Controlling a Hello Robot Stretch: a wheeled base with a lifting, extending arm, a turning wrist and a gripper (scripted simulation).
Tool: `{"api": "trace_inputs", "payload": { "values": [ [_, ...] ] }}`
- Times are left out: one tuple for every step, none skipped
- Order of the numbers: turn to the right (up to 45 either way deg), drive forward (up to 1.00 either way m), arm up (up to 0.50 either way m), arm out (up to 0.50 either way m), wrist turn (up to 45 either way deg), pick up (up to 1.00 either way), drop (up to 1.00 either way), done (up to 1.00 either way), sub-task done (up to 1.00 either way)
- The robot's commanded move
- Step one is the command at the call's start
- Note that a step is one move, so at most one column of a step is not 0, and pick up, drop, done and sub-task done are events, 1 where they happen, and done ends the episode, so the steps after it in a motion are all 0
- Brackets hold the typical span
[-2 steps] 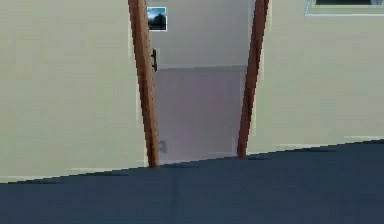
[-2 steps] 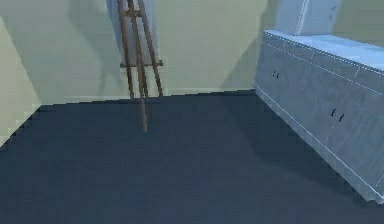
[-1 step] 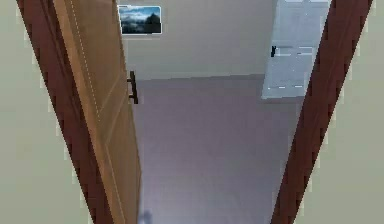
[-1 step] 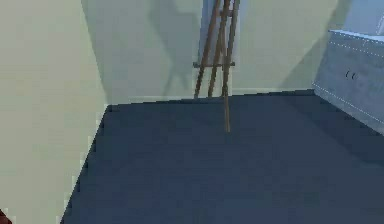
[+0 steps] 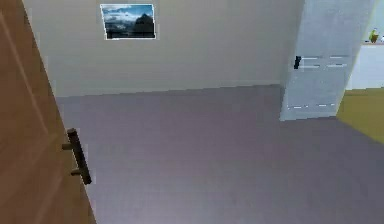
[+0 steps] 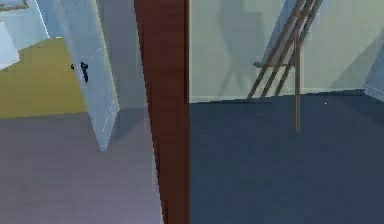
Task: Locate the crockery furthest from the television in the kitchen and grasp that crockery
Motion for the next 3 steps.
{"api": "trace_inputs", "payload": {
  "values": [
    [24.0, 0.0, 0.0, 0.0, 0.0, 0.0, 0.0, 0.0, 0.0],
    [0.0, 0.55, 0.0, 0.0, 0.0, 0.0, 0.0, 0.0, 0.0],
    [27.0, 0.0, 0.0, 0.0, 0.0, 0.0, 0.0, 0.0, 0.0]
  ]
}}
